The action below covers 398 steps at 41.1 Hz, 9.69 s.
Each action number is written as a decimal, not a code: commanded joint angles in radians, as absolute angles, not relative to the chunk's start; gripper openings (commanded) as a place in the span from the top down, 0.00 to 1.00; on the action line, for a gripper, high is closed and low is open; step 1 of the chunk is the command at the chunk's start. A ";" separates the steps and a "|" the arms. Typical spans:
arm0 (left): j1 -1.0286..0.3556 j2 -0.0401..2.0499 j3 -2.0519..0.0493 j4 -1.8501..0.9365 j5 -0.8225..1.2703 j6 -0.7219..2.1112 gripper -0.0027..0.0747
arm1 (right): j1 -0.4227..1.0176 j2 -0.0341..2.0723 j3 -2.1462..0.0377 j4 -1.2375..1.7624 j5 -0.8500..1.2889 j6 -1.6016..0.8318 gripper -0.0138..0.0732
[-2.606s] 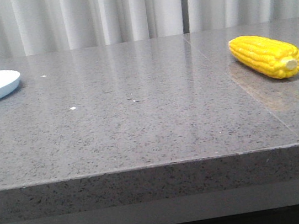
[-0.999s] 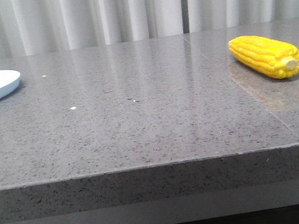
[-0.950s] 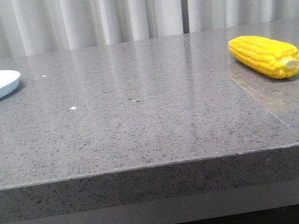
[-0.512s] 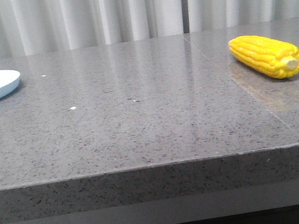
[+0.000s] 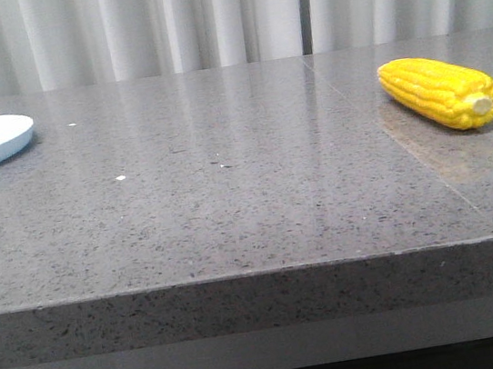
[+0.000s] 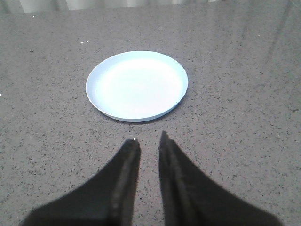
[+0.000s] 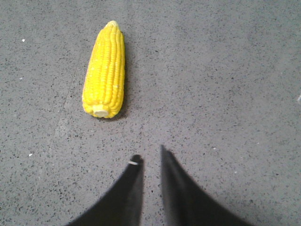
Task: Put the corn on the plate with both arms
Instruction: 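Open the left gripper and lower it onto the white plate's rim, then grip the plate rim with the left gripper and lift it, then carry the plate toward the table center and set it down, then release the plate and raise the left gripper away, then lower the open right gripper over the yellow corn cob and grasp it, then lift the corn and carry it over the white plate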
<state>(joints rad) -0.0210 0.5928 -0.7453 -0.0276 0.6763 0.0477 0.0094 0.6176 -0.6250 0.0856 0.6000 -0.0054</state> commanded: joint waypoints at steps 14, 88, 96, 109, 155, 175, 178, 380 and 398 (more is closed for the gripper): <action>-0.024 0.679 -0.770 -0.047 0.596 0.037 0.26 | 0.012 0.625 -0.657 0.066 0.522 -0.019 0.18; 0.316 1.859 -1.579 -0.420 0.768 0.300 0.29 | 0.012 0.625 -0.657 0.067 0.524 -0.019 0.18; 0.306 1.894 -1.590 -0.420 0.795 0.305 0.47 | 0.012 0.625 -0.657 0.067 0.524 -0.019 0.18; 0.305 1.895 -1.590 -0.420 0.791 0.309 0.97 | 0.012 0.625 -0.657 0.067 0.524 -0.019 0.18; -0.234 1.898 -1.903 -0.495 0.959 0.309 0.99 | 0.012 0.625 -0.657 0.067 0.524 -0.019 0.18; -0.320 2.010 -1.903 -0.489 0.922 0.309 0.99 | 0.012 0.625 -0.657 0.067 0.524 -0.019 0.18; -0.320 2.025 -1.903 -0.484 0.934 0.309 0.99 | 0.012 0.625 -0.657 0.067 0.524 -0.019 0.18; -0.573 0.480 -0.796 -0.033 0.728 0.059 0.44 | 0.336 1.662 -1.801 0.119 1.097 -0.022 0.57; -0.573 0.480 -0.796 -0.033 0.728 0.059 0.44 | 0.501 1.769 -1.823 0.172 0.870 0.086 0.57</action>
<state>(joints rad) -0.5685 0.4732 -0.7705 -0.0277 0.8067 0.0699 0.5015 1.7746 -1.7904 0.1508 0.9641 0.0703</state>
